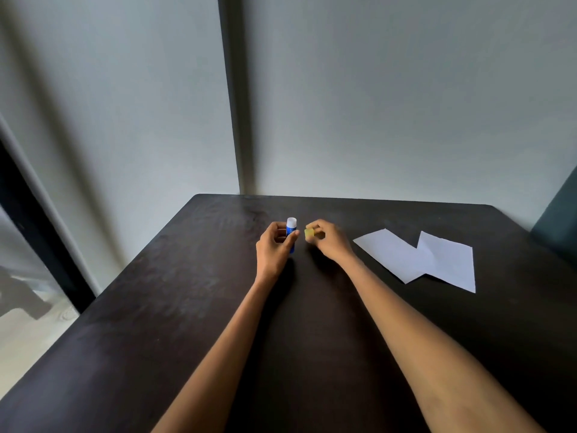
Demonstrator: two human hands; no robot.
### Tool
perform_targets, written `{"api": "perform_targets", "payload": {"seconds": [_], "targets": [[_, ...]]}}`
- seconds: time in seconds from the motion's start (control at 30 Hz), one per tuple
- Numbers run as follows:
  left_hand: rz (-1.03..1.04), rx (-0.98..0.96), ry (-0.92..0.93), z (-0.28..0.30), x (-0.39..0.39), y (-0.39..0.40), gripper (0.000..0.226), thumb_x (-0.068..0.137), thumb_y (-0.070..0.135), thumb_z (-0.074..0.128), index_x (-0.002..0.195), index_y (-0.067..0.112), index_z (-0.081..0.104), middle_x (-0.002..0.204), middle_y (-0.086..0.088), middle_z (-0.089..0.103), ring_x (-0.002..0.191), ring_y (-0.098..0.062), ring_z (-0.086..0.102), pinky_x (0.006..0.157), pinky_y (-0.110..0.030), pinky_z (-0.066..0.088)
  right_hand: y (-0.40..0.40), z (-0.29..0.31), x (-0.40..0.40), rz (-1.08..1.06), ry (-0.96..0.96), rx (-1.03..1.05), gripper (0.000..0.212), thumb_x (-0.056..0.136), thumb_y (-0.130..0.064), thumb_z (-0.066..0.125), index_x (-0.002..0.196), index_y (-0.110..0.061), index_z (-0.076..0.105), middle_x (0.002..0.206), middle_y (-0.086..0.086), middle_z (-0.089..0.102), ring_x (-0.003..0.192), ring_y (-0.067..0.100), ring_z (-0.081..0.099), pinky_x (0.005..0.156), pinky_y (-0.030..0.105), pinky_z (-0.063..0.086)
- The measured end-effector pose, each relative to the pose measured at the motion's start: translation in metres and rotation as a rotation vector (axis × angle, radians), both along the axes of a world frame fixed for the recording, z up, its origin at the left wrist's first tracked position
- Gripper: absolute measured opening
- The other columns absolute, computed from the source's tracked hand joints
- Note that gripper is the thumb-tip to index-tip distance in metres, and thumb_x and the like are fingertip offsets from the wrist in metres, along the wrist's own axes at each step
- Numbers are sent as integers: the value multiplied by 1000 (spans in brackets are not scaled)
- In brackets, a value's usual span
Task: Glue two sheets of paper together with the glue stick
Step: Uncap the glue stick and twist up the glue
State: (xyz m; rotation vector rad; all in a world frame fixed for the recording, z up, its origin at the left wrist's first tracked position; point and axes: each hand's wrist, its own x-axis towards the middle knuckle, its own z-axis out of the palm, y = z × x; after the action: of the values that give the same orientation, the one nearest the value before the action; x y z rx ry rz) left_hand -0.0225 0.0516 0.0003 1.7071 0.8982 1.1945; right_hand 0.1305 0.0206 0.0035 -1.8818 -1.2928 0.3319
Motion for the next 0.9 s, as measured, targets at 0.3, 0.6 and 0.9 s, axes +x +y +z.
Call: {"api": "perform_targets", "payload": {"seconds": [0.3, 0.6, 0.9], "targets": [[-10, 14, -107, 2, 5, -3, 20, 85, 24, 69, 103, 14, 66, 91, 2, 71, 78, -2, 65, 72, -12, 51, -10, 1, -1, 13, 130, 59, 63, 79, -19, 73, 135, -20, 44, 129, 4, 51, 114, 18, 52, 90, 28, 45], [0, -125, -308, 10, 54, -44, 11, 82, 32, 70, 83, 22, 70, 79, 0, 74, 75, -13, 70, 74, -32, 56, -57, 11, -22, 69, 1046, 290, 28, 94, -34, 52, 105, -12, 64, 91, 5, 67, 78, 13, 66, 65, 23, 53], [45, -206, -412, 20, 81, -58, 16, 78, 32, 73, 81, 17, 71, 75, 0, 73, 70, -13, 68, 71, -37, 57, -75, 7, -9, 162, 1289, 412, 24, 99, -19, 43, 108, -6, 62, 94, 8, 68, 79, 12, 69, 70, 23, 56]]}}
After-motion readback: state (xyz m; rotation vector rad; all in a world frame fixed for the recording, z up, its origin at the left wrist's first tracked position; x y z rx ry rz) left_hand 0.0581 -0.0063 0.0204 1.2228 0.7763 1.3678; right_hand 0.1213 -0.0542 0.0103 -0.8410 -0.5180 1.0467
